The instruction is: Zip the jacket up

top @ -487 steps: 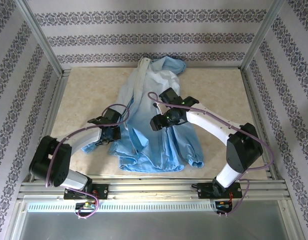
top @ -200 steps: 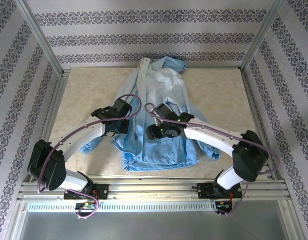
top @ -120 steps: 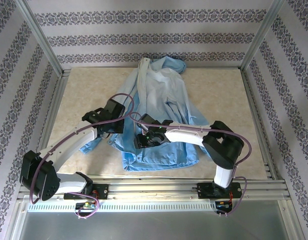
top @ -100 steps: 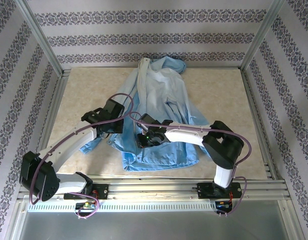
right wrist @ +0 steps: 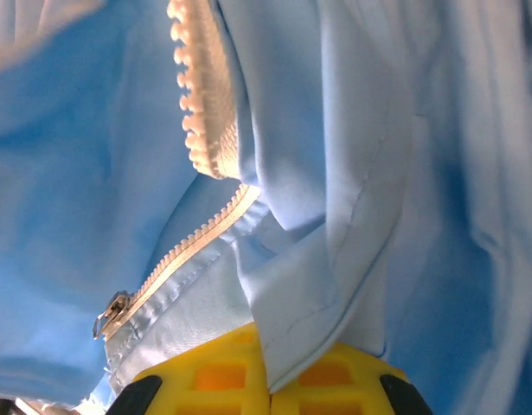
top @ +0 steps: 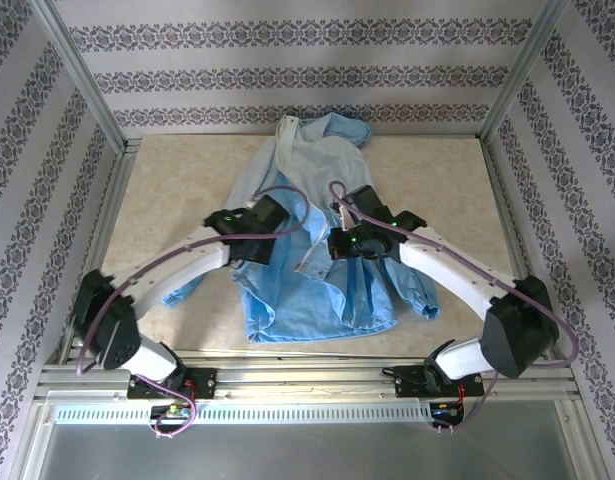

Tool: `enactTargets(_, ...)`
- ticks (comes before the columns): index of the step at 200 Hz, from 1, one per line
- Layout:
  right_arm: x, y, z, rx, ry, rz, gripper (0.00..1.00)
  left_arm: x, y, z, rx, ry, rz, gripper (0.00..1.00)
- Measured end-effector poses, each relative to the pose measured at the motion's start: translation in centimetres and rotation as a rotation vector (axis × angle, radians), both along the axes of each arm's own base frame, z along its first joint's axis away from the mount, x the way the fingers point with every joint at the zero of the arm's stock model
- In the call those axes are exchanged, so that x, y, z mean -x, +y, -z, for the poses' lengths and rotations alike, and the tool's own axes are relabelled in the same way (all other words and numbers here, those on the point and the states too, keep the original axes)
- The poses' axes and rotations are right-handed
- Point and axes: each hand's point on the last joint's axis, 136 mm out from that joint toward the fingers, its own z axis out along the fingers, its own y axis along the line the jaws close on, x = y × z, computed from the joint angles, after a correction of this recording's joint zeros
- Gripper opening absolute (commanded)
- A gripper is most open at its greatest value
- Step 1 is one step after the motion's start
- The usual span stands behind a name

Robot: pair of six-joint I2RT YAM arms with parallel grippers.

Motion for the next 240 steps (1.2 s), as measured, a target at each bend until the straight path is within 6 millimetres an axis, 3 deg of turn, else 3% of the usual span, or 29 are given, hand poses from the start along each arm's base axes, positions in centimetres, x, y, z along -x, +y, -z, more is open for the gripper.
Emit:
enactTargets(7,0.1,-0.3,-0.2,0.003,-0.003,-0.001,0.0,0.2,-1.5,1.1,0.009,0.023,0.03,0.42)
enactTargets(16,0.4,-0.5,-0.4,0.007,-0.005,-0.012,0.0,0.5,-2.8,2.3,0.016,0.052,0.061,0.51)
enactTargets(29,0.9,-0.8,-0.4,-0.002,0.003,-0.031,0.0,0.9,-4.5,3.5,0.064,0.094,0.088,0.58)
enactTargets(46,1.5,-1.1,-0.7,-0.015,0.009,-0.048,0.0,0.7,-5.7,3.5,0.122,0.1,0.101,0.64)
enactTargets(66,1.8,-0.9,-1.3,-0.038,0.001,-0.072,0.0,0.5,-6.3,1.8,0.209,0.068,0.116,0.66)
enactTargets(109,2.2,-0.3,-1.8,-0.08,0.008,-0.103,0.0,1.2,-4.4,-4.0,0.516,-0.074,0.118,0.66)
enactTargets(128,2.3,-0.1,-1.9,-0.095,0.006,-0.111,0.0,2.4,-5.3,-5.4,0.666,-0.089,0.163,0.65)
enactTargets(149,2.2,0.2,-2.1,-0.109,-0.002,-0.117,0.0,3.3,-7.4,-5.0,0.779,-0.017,0.213,0.65)
enactTargets(188,2.2,0.5,-2.1,-0.127,-0.004,-0.127,0.0,4.1,-10.2,-1.1,0.886,0.177,0.2,0.66)
enactTargets(205,2.4,0.5,-1.7,-0.128,0.003,-0.129,0.0,4.3,-11.0,-0.2,0.928,0.227,0.189,0.56)
enactTargets(225,2.6,0.5,-1.3,-0.128,0.012,-0.131,0.0,4.3,-11.7,-0.4,0.974,0.246,0.196,0.18)
enactTargets(240,2.6,0.5,-1.3,-0.132,0.011,-0.133,0.0,4.3,-12.1,-0.9,1.003,0.246,0.209,0.0)
